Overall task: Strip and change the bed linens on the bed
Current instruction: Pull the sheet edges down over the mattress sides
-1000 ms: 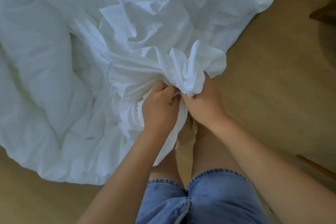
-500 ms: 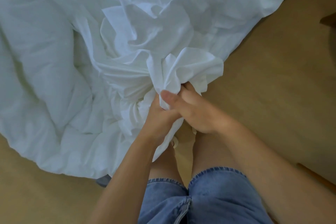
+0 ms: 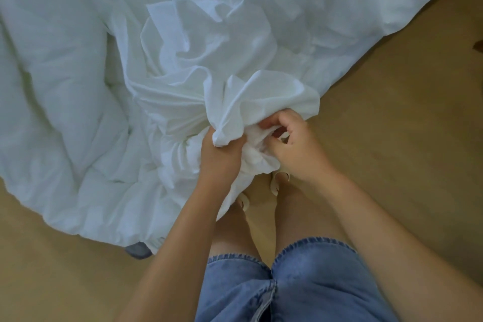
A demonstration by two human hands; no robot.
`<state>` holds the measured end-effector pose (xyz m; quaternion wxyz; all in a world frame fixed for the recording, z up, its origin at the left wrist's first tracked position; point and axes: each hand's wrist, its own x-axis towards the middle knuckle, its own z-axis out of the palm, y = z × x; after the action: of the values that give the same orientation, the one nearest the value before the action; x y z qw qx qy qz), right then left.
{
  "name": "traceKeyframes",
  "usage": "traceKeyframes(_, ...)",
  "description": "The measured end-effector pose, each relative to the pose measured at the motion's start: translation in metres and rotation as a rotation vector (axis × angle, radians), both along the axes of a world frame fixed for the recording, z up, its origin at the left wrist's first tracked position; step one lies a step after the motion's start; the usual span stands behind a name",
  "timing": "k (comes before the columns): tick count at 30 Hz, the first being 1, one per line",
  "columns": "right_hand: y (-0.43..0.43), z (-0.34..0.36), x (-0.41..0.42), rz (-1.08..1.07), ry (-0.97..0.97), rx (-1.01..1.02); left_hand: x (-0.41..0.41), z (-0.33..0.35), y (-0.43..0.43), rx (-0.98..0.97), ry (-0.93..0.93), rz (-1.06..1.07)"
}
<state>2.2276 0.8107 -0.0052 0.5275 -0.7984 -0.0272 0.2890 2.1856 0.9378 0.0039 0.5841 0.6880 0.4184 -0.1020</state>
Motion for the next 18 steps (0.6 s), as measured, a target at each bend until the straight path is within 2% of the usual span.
traceKeyframes(4, -0.003, -0.012, 0.002, 0.053, -0.03, -0.014, 0.002, 0.001, 0.007, -0.085, -0.012, -0.02)
traceKeyframes(11, -0.006, -0.008, 0.021, 0.487, -0.149, 0.022, 0.006, 0.001, 0.005, -0.174, 0.023, 0.011)
traceKeyframes(14, -0.009, -0.008, 0.031, 0.699, -0.306, -0.056, 0.005, 0.001, 0.001, -0.148, 0.046, 0.02)
traceKeyframes(18, -0.01, -0.005, 0.043, 0.941, -0.663, -0.246, 0.01, 0.003, -0.01, -0.104, 0.091, 0.017)
